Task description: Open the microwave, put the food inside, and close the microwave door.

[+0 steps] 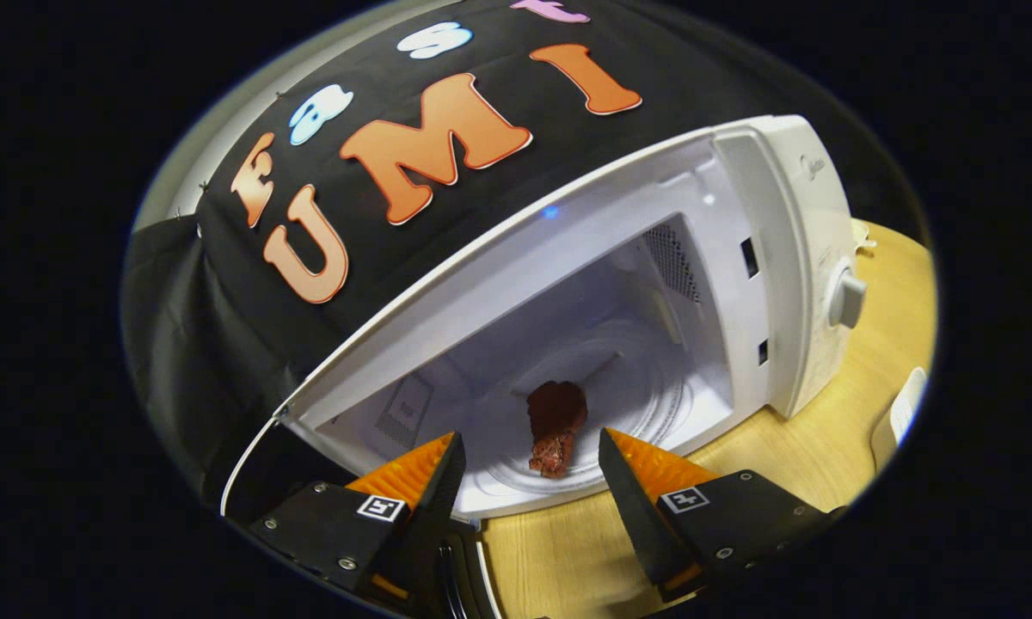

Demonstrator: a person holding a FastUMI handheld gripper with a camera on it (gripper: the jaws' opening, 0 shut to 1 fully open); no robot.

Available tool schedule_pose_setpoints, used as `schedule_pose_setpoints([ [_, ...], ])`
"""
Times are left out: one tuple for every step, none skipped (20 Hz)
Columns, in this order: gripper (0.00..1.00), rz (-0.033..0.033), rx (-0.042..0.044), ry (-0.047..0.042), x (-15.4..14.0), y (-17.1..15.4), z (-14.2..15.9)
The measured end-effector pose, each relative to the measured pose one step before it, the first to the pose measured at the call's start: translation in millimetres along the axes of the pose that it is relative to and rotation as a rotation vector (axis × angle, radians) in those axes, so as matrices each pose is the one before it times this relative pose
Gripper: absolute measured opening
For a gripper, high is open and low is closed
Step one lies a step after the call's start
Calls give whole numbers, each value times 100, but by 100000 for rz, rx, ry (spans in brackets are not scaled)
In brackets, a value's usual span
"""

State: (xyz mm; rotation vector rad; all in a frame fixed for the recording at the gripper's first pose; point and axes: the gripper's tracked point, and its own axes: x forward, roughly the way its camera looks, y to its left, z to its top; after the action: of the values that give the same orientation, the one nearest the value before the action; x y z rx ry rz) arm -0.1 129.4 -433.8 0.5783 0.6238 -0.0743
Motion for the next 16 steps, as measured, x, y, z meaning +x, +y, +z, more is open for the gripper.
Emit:
schedule_pose_setpoints([
  [93,-463,-1361,615,-1339,-284,-37],
  [94,265,-1579,962,-1226,-201,-21],
  [95,-963,-1794,302,-1492,-375,-5],
  [96,-621,-1657,-632,-1450,-299,33],
  [96,-1353,-1580,-485,-1417,-409,-252],
  [96,-840,-1562,450,-1585,-474,-571],
  [96,-1642,-1621,983,-1453,-503,-795],
  [96,-1278,-1062,1441,-1358,-587,-937],
  [96,-1197,-1165,1364,-1452,-381,-1059],
  [96,-1081,-806,851,-1334,-265,-887],
  [94,-682,-642,553,-1264,9,-878],
  [89,-848,-775,1188,-1267,11,-1239],
  [86,-1579,-580,807,-868,-79,-939],
  [81,-1605,-877,826,-1040,-62,-997],
  [77,-1294,-676,776,-804,91,-968],
  [70,-616,-1193,1481,-758,278,-1010],
])
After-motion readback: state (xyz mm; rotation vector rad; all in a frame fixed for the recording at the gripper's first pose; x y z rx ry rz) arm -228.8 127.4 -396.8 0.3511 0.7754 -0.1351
